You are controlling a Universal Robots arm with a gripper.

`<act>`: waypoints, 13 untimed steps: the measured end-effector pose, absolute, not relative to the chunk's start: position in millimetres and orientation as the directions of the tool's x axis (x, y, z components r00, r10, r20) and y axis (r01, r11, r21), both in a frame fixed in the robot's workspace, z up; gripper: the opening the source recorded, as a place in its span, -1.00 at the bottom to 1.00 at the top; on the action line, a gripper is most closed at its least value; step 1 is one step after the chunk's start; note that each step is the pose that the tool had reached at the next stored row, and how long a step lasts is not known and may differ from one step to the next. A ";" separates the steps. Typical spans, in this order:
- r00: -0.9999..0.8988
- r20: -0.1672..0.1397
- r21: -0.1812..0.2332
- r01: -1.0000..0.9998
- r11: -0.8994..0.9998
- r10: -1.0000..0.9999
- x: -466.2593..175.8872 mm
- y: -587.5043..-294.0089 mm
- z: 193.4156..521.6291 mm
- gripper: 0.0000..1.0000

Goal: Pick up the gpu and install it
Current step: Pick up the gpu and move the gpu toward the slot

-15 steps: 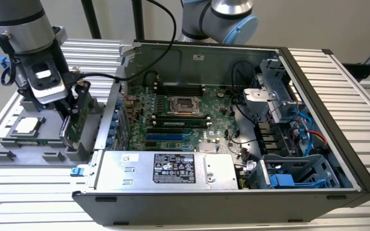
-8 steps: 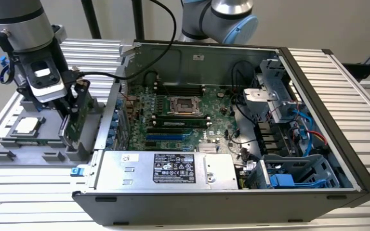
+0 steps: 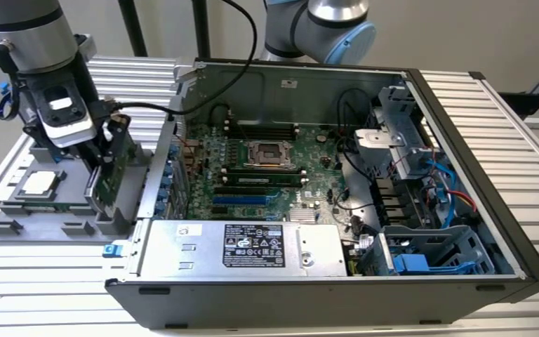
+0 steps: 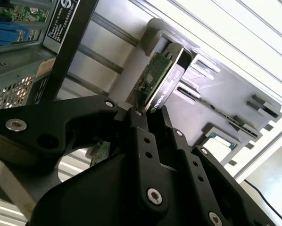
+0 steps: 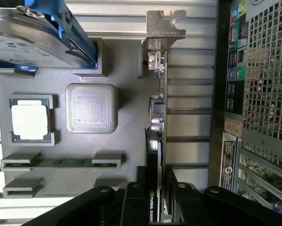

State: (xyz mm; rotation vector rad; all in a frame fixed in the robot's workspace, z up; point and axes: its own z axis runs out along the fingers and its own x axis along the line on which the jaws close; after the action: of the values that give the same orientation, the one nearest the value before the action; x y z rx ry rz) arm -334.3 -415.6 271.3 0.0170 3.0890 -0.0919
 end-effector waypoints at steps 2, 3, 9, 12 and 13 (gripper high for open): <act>-0.999 -0.051 -0.059 0.012 0.998 0.009 -334.3 -415.6 272.7 -1.00; -0.999 -0.051 -0.059 0.012 0.998 0.009 -334.3 -415.6 273.4 -1.00; -0.999 -0.051 -0.059 0.012 0.998 0.009 -334.3 -415.6 278.7 -1.00; -0.999 -0.051 -0.059 0.012 0.998 0.009 -334.3 -415.6 281.7 -1.00; -0.999 -0.051 -0.059 0.012 0.998 0.009 -334.3 -415.6 282.8 -1.00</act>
State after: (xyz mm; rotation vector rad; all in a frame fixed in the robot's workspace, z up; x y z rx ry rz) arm -334.3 -415.6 282.8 0.0169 3.0890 -0.0923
